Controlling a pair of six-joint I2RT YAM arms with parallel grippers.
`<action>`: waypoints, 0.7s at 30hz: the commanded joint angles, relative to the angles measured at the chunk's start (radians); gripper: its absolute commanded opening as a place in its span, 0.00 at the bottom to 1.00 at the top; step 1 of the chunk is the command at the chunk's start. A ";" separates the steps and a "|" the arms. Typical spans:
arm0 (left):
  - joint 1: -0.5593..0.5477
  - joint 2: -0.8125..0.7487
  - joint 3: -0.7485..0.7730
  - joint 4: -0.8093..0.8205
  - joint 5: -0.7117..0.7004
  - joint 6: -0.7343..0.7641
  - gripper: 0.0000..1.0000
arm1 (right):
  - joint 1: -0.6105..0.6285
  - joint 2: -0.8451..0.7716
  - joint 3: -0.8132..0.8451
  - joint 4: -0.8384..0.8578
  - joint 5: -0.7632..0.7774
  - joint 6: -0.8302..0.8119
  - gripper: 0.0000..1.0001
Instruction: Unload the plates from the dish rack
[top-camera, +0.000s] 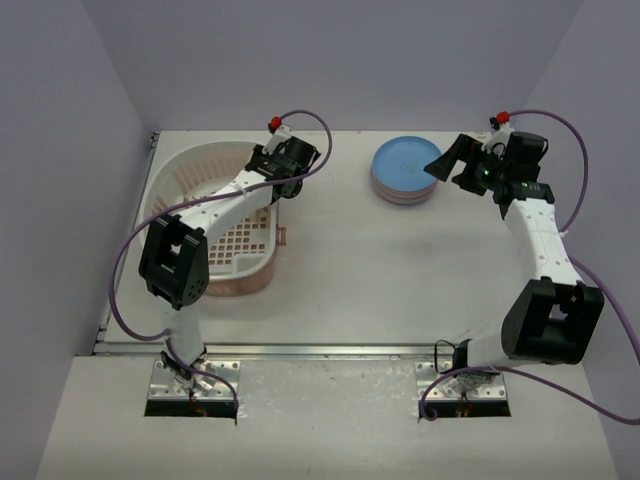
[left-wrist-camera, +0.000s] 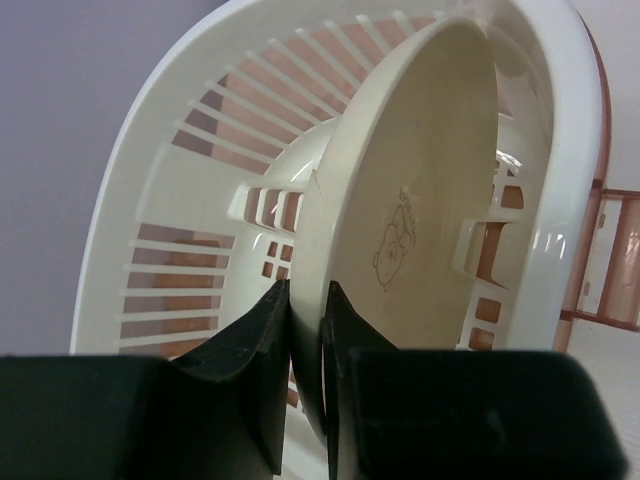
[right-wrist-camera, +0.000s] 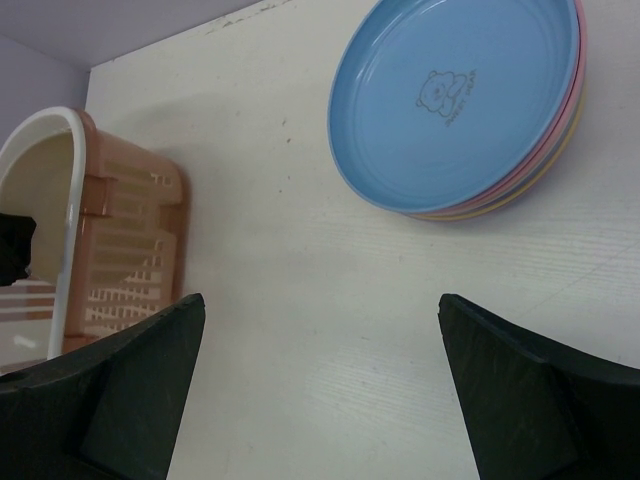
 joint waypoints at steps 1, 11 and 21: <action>-0.047 -0.052 0.023 0.077 -0.142 0.090 0.00 | 0.003 -0.035 0.013 0.052 -0.022 -0.004 0.99; -0.148 -0.038 -0.048 0.413 -0.343 0.475 0.00 | 0.003 -0.045 0.006 0.052 -0.026 -0.008 0.99; -0.141 -0.134 -0.145 0.806 -0.371 0.807 0.00 | 0.002 -0.077 0.014 0.044 -0.044 -0.039 0.99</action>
